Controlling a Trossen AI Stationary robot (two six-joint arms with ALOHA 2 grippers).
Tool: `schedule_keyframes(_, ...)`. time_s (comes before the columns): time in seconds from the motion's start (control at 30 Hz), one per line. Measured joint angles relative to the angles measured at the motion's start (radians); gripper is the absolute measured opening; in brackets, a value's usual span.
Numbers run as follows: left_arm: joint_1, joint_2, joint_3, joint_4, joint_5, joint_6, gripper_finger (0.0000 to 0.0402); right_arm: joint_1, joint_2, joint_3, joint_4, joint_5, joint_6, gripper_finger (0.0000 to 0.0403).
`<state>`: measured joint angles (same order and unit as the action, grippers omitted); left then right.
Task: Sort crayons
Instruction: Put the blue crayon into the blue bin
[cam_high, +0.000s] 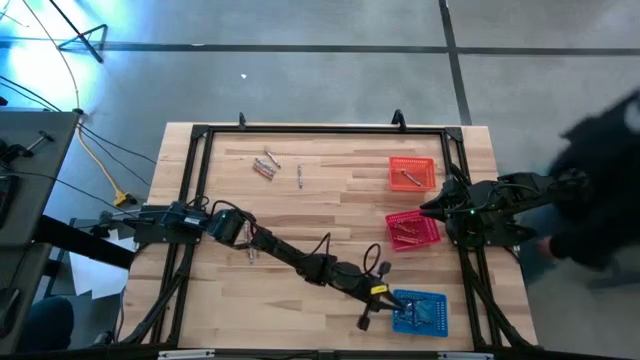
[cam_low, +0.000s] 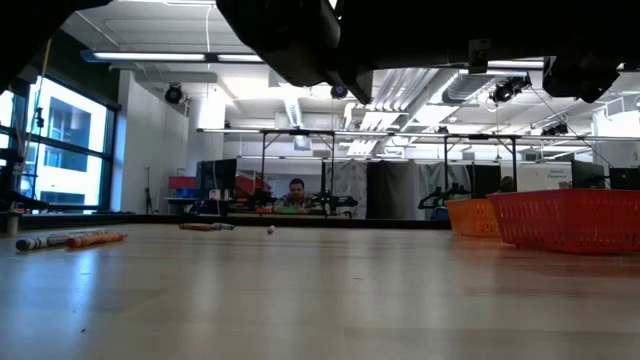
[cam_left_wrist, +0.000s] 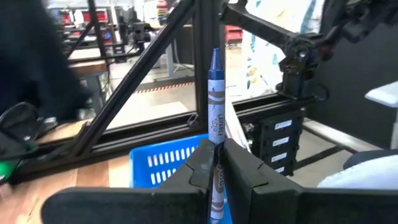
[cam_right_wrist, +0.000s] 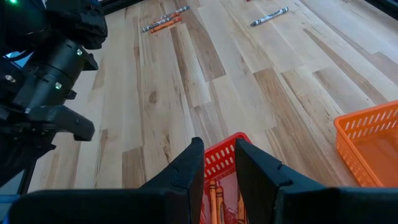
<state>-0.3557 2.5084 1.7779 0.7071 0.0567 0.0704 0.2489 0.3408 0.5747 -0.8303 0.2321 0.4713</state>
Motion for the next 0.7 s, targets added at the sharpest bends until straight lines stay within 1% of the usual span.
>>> schedule_keyframes(0.17,0.008,0.000,0.000,0.002,0.039,0.002,0.0017,0.000,0.000,0.000,0.000,0.000,0.000,0.0084)
schedule_keyframes(0.7,0.021,0.000,0.000,0.001,0.039,0.010,0.0017,0.000,0.000,0.000,0.000,0.000,0.000,0.0084)
